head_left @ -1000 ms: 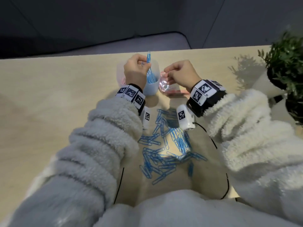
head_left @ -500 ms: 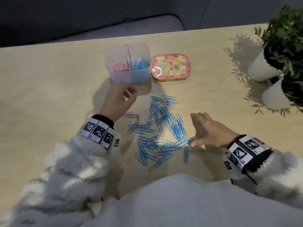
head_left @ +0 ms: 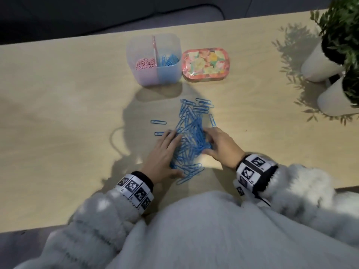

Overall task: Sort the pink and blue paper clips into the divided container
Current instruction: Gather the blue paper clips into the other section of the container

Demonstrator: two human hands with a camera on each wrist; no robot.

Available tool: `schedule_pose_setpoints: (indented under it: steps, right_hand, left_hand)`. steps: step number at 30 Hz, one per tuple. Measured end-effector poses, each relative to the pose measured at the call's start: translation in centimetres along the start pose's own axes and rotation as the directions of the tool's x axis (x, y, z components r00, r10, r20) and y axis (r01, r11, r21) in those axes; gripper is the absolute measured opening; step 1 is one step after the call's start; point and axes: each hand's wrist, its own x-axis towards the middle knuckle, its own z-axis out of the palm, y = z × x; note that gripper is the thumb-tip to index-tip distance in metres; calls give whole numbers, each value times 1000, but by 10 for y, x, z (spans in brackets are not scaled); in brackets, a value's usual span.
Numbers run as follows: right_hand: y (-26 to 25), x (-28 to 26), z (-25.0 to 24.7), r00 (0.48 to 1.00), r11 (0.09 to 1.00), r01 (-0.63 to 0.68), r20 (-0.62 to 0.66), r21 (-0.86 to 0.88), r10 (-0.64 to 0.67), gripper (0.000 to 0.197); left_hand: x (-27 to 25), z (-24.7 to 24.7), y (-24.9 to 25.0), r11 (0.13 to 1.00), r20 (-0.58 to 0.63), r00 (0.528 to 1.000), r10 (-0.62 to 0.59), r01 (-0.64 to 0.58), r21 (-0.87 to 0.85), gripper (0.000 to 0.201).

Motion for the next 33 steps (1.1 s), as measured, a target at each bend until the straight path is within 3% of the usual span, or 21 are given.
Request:
schedule_pose_setpoints:
  steps: [2,4,6,8,11,14,19,24,29,33]
  right_hand:
    - [-9,14,-10,999,999,43,2,-4,-43,50]
    - [-12,31,-26,988,998,55,-142,-12,-56,26]
    - [-8,51,-45,956,999,-19,-293,-26,11,22]
    - [-2,71,-56,938,988,-128,-333,-83,94,26]
    - [-5,87,-52,965,968,-141,-246,-209,87,33]
    - [-21,83,-30,987,971,-5,-159,-240,-35,45]
    - [-36,62,-2,992,925,124,23,-359,-124,67]
    - [-43,58,14,992,956,109,-30,-273,-122,37]
    - [-46,67,14,996,980,54,-64,-190,-67,23]
    - [-47,74,0,998,1000,-5,-56,-2,5,18]
  left_hand:
    - [6,-7,5,997,-46,999,17,-20,-75,93]
    - [10,-19,1,996,-106,994,19,-28,-82,81]
    - [13,-34,-9,998,-182,983,-7,-5,-67,76]
    - [16,-51,-19,993,-189,979,-78,60,-97,81]
    - [23,-66,-27,981,-72,985,-160,150,-127,96]
    - [31,-64,-27,987,-36,986,-161,161,-15,100]
    - [41,-51,-18,984,-132,976,-172,178,31,68]
    - [48,-40,-6,987,-172,973,-156,162,23,31]
    - [53,-45,-3,984,-169,969,-179,180,-14,22]
    - [51,-51,-8,967,-202,948,-245,223,-127,19]
